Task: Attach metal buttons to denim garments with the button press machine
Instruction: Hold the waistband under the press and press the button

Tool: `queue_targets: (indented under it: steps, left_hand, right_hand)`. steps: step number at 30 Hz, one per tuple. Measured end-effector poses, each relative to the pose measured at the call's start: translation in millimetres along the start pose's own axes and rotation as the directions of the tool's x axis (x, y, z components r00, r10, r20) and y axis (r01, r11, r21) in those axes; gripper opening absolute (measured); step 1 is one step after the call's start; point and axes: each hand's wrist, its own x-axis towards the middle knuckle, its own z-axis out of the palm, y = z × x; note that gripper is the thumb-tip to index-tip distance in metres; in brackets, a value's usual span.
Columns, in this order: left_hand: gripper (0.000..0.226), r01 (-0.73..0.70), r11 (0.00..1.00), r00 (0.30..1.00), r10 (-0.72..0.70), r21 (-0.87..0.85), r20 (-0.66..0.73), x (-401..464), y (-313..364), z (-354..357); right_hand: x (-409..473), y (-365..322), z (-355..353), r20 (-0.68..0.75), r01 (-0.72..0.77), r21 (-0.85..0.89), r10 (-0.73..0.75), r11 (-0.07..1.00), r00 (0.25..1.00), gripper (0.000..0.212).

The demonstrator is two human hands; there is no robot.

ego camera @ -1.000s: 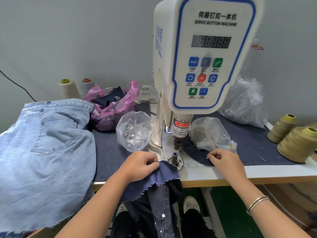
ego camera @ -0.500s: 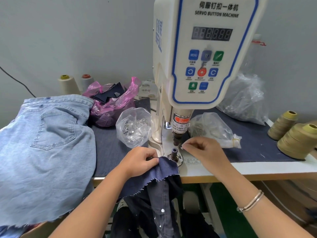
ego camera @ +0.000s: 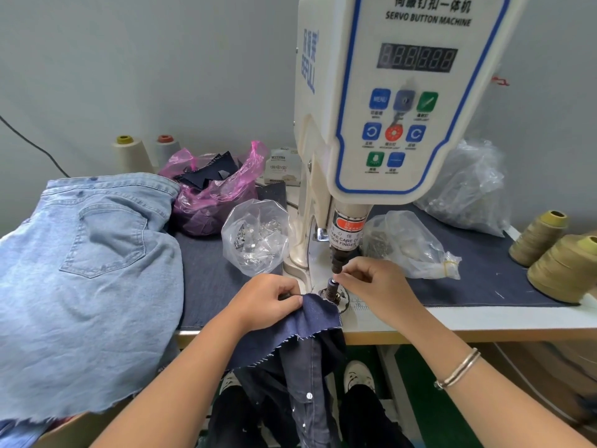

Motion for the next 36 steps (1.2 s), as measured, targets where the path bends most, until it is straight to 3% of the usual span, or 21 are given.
queue_targets:
  steps: [8,16,26,30,32,36]
  left_hand:
    - [0.020,0.009,1.000,1.000,-0.009,-0.012,-0.006,-1,0,0]
    - [0.021,0.001,1.000,1.000,-0.001,-0.006,-0.007,-1,0,-1]
    - [0.021,0.000,0.999,1.000,0.000,-0.051,0.013,-2,2,-2]
    - [0.032,0.079,0.904,0.985,-0.007,-0.420,0.171,-9,12,-11]
    - [0.030,0.105,0.883,0.949,0.048,-0.457,0.311,-16,25,-18]
    - [0.024,0.107,0.901,0.854,0.133,-0.420,0.503,-21,56,-33]
  right_hand:
    - [-1,2,1,-0.014,0.043,-0.010,-0.043,0.999,0.999,0.022]
    - [1,3,4,-0.008,0.039,-0.054,-0.040,0.998,0.999,0.030]
    - [-22,4,-1,-0.090,0.056,0.035,-0.053,0.998,0.995,0.031]
    - [-44,-7,1,-0.145,0.181,-0.063,-0.188,0.982,0.971,0.013]
    - [-54,-17,6,-0.078,0.234,-0.060,-0.238,0.970,0.968,0.012]
    - [-59,-29,14,0.216,-0.015,0.104,-0.008,0.994,0.976,0.026]
